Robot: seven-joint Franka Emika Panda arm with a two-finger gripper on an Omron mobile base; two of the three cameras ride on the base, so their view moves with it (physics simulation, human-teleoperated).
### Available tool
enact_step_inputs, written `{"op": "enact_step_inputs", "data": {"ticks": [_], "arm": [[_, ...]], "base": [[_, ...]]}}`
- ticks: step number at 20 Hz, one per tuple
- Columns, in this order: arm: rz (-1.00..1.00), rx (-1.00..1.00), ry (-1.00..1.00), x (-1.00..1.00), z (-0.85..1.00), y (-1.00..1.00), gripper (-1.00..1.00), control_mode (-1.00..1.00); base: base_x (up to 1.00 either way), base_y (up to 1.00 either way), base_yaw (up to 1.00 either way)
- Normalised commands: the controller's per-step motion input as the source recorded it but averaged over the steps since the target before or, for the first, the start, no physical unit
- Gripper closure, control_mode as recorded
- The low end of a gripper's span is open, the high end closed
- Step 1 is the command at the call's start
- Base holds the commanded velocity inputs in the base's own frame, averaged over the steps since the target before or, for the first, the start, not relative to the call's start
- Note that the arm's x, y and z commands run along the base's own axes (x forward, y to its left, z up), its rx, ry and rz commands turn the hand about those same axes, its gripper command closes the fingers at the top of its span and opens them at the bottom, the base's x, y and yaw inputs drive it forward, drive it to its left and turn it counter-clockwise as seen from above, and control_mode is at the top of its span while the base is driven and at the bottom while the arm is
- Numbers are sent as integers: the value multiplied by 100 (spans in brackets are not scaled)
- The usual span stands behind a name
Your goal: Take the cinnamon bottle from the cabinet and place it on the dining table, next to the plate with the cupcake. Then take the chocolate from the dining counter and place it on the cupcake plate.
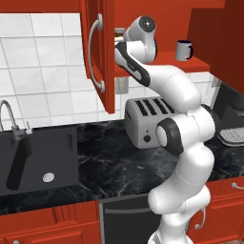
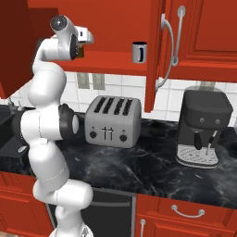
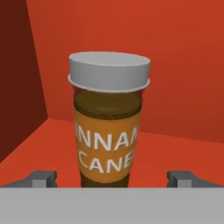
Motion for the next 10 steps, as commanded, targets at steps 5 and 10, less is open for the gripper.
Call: {"op": "enact_step_inputs", "data": {"ticks": [5, 10], "arm": [[0, 0, 0, 33, 0, 11, -100, -100], [0, 0, 0, 26, 0, 12, -100, -100]], "base": [[0, 0, 0], [0, 0, 0]]}}
